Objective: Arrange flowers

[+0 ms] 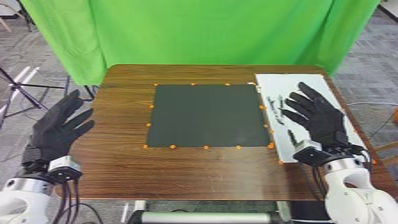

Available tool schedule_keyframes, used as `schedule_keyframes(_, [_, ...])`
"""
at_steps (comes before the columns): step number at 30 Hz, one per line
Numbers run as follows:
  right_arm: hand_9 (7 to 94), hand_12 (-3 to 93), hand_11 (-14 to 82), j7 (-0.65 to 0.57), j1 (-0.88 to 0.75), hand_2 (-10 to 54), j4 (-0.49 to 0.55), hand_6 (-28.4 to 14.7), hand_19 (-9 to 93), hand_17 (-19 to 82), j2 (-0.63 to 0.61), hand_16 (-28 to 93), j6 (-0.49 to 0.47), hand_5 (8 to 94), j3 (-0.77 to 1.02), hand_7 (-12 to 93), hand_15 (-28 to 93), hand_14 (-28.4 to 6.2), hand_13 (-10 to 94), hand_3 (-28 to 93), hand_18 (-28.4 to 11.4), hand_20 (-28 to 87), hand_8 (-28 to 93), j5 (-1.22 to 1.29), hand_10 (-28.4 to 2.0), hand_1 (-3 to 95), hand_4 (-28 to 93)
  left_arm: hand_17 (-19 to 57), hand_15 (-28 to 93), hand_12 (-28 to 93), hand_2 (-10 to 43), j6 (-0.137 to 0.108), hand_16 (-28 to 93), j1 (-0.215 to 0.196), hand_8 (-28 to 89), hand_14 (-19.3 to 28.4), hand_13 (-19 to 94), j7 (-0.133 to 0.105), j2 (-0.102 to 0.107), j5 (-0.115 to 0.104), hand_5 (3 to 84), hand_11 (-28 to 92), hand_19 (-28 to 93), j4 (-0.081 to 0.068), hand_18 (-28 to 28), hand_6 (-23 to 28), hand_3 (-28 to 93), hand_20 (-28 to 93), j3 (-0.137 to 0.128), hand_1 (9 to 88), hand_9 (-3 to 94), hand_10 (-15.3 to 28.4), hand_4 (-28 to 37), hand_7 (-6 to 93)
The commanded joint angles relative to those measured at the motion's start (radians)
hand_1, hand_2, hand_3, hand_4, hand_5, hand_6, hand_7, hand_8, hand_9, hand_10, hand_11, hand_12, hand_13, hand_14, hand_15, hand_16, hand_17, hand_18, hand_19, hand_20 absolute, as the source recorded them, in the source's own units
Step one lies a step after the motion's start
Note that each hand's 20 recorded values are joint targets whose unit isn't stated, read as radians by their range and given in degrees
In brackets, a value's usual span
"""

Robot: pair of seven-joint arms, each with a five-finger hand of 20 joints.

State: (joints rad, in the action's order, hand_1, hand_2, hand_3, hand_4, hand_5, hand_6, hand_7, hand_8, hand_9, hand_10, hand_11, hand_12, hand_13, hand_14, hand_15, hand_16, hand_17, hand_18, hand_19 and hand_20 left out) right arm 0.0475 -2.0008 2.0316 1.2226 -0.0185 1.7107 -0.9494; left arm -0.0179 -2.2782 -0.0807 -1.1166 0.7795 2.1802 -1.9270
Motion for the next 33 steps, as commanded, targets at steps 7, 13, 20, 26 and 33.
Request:
schedule_keyframes(7, [36.6,22.1,8.0,-0.001,-0.014,-0.3,0.005,-3.6,33,7,0.006,34,0.003,33.5,-0.001,17,6,-10.8,31,84,-19.4,22,-11,-0.006,-13.4,14.5,-25,-7.7,19,18,-5.0,-0.037,5,0.001,-10,11.9,12,-0.016,0.01,0.003,22.5,14,35,0.002,15.3,2.3,69,8,0.016,25.9,16.5,9.6,-27.6,18.3])
schedule_keyframes(13, [36.7,22.1,8.0,0.01,-0.01,-0.4,0.007,-3.5,34,7,0.014,34,0.011,33.5,0.004,17,6,-10.9,31,84,-19.5,23,-11,-0.005,-13.5,14.4,-25,-9.6,15,19,-5.1,-0.055,7,0.031,-10,9.6,8,-0.05,0.03,0.003,22.9,14,34,-0.009,15.4,2.0,69,9,0.04,25.7,16.7,8.9,-26.9,18.8])
schedule_keyframes(20, [36.6,22.2,8.0,-0.007,-0.017,-0.4,0.007,-3.5,34,7,0.01,34,0.0,33.7,-0.003,17,6,-10.9,31,84,-19.5,23,-11,-0.008,-13.5,14.5,-25,-9.1,12,19,-5.0,-0.037,10,-0.002,-10,8.6,7,-0.032,0.013,-0.006,23.7,14,33,0.001,13.8,2.6,68,10,0.019,26.4,16.4,9.2,-26.5,18.3])
schedule_keyframes(26, [45.6,21.9,21.1,-0.201,-0.027,-2.6,0.098,-4.1,53,12,-0.135,23,0.27,39.4,-0.009,22,35,-11.4,41,83,-20.4,30,-13,-0.61,-14.7,19.1,-25,-9.4,16,19,-5.1,-0.03,10,0.013,-10,10.2,10,-0.026,0.016,0.006,23.6,14,34,-0.002,15.5,2.1,68,10,0.027,26.2,16.7,9.1,-26.3,18.9])
schedule_keyframes(33, [64.3,28.1,46.0,-0.588,-0.074,-8.9,0.166,0.9,80,26,-0.332,25,0.23,56.0,-0.06,43,71,-8.1,61,61,-18.4,44,-8,-1.393,-10.5,46.2,-28,-9.8,17,19,-5.4,-0.029,9,-0.026,-10,10.5,11,-0.018,-0.001,0.008,23.5,14,35,0.012,16.0,1.9,69,10,0.006,26.1,16.9,9.1,-26.2,19.1])
